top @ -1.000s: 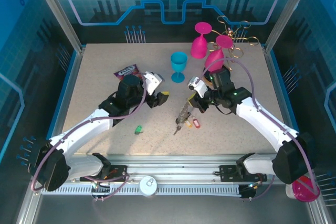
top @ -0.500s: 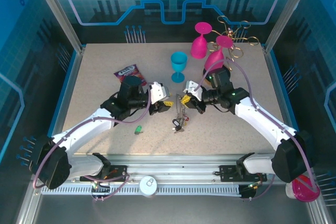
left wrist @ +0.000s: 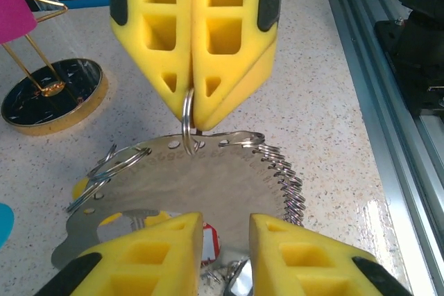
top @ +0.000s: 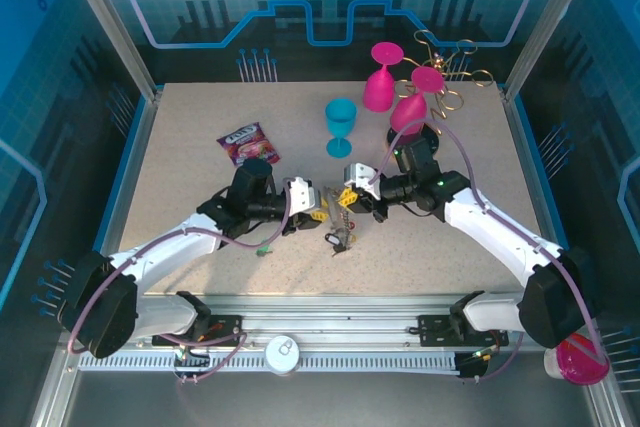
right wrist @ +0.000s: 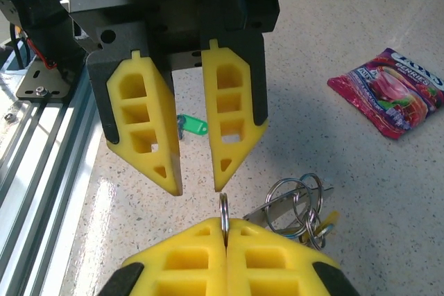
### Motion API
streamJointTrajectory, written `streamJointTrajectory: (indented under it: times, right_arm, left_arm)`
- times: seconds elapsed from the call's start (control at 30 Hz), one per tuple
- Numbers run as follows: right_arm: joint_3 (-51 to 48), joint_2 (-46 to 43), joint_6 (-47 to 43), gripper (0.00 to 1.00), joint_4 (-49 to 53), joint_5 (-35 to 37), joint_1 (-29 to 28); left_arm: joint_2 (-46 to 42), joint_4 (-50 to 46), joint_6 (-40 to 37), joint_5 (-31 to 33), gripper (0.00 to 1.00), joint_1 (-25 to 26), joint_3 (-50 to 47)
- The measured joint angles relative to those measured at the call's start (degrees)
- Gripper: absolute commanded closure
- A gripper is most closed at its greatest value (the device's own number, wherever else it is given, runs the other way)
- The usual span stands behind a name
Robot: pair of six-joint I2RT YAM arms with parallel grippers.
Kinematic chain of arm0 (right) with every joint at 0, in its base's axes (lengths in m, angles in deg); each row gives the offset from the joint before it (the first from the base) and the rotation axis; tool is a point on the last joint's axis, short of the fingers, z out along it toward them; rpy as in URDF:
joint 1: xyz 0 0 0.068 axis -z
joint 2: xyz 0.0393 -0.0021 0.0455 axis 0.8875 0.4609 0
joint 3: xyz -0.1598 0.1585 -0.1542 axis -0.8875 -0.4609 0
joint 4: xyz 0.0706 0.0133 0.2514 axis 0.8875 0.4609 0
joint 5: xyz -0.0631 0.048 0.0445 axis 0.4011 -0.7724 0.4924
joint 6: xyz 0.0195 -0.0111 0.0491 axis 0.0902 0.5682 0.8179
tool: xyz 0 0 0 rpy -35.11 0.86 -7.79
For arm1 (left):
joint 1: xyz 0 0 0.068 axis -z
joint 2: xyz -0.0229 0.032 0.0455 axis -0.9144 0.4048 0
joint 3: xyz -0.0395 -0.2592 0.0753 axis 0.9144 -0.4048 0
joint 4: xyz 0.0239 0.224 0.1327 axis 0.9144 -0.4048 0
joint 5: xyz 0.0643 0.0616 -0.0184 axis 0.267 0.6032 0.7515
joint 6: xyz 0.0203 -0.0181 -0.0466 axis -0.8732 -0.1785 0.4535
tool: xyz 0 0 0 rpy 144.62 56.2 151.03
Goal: Put the keys on the keyring
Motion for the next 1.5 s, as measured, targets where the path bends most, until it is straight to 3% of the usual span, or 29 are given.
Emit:
streamJointTrajectory:
  times: [0.6, 0.83, 0.9, 1.03, 1.13, 1.33, 1.5]
  right_arm:
    - [0.35, 0.76, -0.83, 1.0, -0.15, 0.92, -2.71]
    - [1.38, 0.76, -1.05, 1.0, 0.52, 3.06, -3.23]
    - [1.4, 0.76, -1.05, 1.0, 0.55, 3.08, -3.26]
    - [1.36, 0.74, -0.02, 0.68, 0.24, 3.15, -3.34]
    - [-0.85, -0.9, 2.1, 0.63, -4.02, 2.47, -2.69]
    - [-14.56, -8.41, 8.46, 0.69, -18.64, -1.68, 2.58]
    - [-21.88, -9.92, 13.27, 0.73, -28.24, -3.19, 2.86]
  left_arm:
    - [0.0, 8.37, 3.15, -0.02, 0.81, 0.28, -1.25]
    - [0.0, 8.85, 4.02, -0.31, 1.0, 0.26, -1.53]
    - [0.0, 8.87, 4.15, -0.26, 1.0, 0.26, -1.53]
    - [0.0, 9.81, 4.15, -0.13, 1.0, 0.28, -2.1]
    - [0.0, 11.15, 4.33, 0.2, 1.0, 0.28, -3.5]
    - [0.02, 15.96, 6.73, -0.63, 1.0, 0.28, -5.86]
    - [0.81, 20.92, 9.55, -2.45, 1.0, 0.28, -7.3]
